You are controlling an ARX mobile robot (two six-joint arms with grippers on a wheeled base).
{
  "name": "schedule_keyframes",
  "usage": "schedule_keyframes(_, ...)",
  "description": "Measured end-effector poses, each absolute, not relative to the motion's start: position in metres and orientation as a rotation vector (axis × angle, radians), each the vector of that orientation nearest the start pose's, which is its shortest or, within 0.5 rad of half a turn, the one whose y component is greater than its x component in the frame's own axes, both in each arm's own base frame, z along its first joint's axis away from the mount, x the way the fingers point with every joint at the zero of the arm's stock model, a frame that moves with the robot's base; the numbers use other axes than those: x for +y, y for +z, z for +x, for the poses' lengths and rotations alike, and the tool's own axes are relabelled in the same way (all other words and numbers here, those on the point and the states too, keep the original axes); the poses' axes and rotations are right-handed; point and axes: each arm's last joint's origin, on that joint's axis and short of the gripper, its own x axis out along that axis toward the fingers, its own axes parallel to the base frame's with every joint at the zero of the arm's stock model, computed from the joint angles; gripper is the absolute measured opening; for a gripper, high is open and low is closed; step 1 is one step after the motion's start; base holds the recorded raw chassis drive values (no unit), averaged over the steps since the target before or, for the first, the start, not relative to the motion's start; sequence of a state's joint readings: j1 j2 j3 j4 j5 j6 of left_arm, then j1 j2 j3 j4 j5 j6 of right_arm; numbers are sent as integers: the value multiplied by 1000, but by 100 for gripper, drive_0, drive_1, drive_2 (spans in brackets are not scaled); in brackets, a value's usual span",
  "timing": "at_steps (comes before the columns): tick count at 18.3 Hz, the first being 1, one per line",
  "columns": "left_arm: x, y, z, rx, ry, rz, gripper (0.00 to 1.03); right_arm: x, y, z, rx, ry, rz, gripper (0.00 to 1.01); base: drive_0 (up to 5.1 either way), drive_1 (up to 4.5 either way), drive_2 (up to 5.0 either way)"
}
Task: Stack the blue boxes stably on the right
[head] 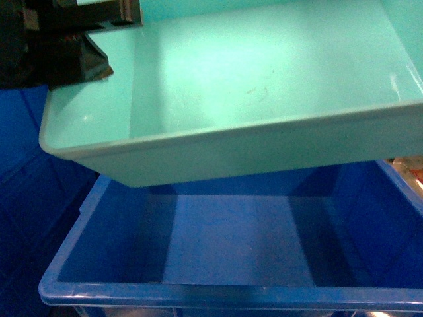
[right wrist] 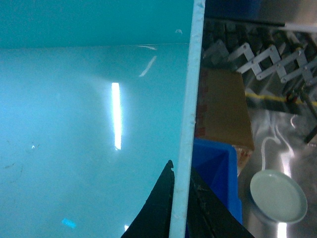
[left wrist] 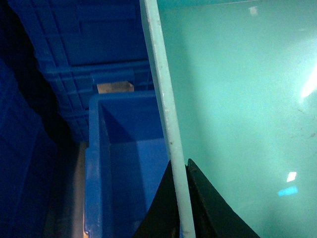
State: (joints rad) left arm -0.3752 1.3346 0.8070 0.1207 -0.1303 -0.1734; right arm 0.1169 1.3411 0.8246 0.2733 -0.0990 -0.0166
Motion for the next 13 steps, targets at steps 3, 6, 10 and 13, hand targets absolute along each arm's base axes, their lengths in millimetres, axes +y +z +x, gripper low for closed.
schedule_keyframes(3,-106,233,284,503,-217,-52,2,36,251,301,324,208,-3,7,0,0,0)
schedule_keyframes(6,-108,217,311,567,-242,-10,2,33,227,316,405,186,27,7,0,0,0)
schedule_keyframes(10,-114,194,351,632,-246,58,2,32,198,352,502,172,48,7,0,0,0)
schedule_keyframes(13,-115,183,379,682,-233,86,2,34,179,380,554,171,55,7,0,0,0)
